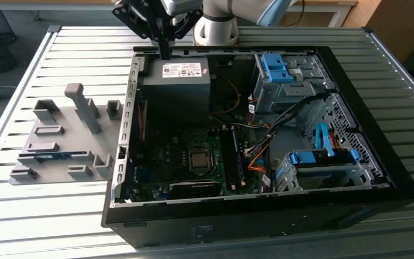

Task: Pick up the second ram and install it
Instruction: 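Reach for the second ram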

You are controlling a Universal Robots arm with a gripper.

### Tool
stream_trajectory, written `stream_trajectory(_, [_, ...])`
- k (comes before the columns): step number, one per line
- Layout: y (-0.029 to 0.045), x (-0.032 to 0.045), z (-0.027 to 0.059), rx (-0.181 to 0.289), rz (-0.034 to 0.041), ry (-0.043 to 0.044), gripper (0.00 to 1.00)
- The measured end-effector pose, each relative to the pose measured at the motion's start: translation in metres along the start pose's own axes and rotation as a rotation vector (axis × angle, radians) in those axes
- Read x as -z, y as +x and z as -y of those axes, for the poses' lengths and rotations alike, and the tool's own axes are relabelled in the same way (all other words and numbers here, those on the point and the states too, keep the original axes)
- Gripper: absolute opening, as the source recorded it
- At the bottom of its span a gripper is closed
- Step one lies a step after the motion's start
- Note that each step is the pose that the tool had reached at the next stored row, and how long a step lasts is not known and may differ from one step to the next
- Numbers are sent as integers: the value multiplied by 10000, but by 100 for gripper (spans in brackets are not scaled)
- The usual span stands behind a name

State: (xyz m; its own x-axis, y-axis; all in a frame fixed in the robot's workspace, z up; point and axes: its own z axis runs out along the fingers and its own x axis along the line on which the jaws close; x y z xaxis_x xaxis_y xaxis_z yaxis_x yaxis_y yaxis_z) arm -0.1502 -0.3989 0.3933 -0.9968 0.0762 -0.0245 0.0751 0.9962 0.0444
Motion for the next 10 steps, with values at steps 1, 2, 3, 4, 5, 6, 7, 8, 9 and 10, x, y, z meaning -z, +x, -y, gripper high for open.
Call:
stream_trajectory(1, [3,0,0,0,0,0,11])
stream_trajectory(2, [7,0,1,0,0,0,11])
stream_trajectory(3, [11,0,1,0,0,0,11])
stream_trajectory(4, [14,0,1,0,0,0,11])
stream_trajectory(5, [18,0,1,0,0,0,11])
stream_trajectory(6, [21,1,2,0,0,0,11])
stream_trajectory(7, [24,1,2,0,-1,0,11])
stream_trajectory(8, [27,1,2,0,0,0,11])
stream_trajectory(9, [30,1,2,0,0,0,11])
stream_trajectory(10, [33,1,3,0,0,0,11])
